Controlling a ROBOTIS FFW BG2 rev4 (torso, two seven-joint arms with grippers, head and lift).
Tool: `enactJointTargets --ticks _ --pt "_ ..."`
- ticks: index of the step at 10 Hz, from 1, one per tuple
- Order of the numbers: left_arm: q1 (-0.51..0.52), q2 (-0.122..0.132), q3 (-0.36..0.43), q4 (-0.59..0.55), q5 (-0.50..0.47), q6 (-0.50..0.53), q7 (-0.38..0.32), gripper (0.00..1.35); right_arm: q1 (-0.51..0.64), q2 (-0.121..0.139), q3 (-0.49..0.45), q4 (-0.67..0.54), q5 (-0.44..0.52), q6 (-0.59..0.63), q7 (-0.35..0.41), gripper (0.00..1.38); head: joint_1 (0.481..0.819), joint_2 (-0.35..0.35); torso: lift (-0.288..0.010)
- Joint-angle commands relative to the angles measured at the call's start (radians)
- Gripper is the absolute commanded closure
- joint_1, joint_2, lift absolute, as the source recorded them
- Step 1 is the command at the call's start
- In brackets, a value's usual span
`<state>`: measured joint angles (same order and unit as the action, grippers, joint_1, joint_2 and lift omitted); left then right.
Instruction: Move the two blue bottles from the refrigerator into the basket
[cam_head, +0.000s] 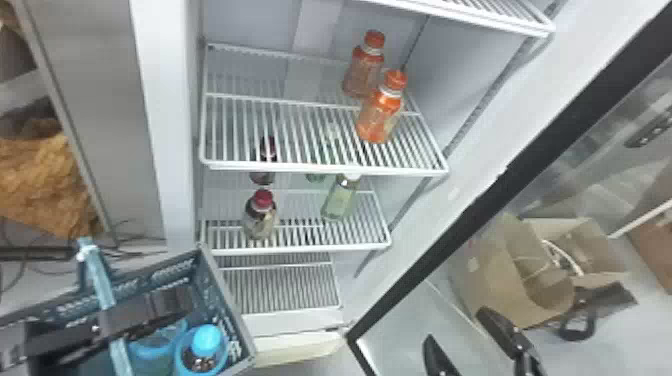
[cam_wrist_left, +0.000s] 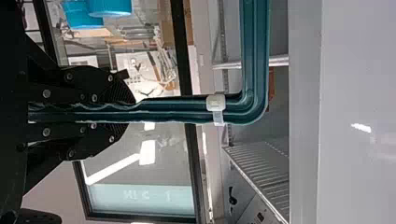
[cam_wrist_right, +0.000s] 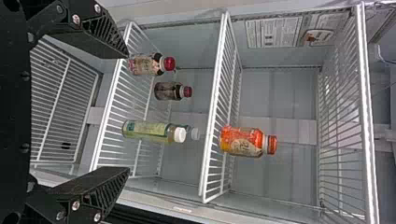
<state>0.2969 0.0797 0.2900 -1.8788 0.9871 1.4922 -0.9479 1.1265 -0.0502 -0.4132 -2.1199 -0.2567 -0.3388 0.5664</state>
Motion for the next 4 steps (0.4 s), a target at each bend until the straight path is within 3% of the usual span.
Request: enactJointTargets --ticks 1,4 --pt "0.0 0.0 -0.001 0.0 0.0 0.0 0.0 1.2 0.0 0.0 0.0 0.001 -0.001 0.0 0.001 0.2 0.695 -0.35 -0.01" --pt "0.002 0.0 -0.001 0.0 0.0 0.0 0.0 1.2 0.0 0.0 0.0 0.001 -0.001 0.0 0.001 0.21 0.695 -0.35 -0.01"
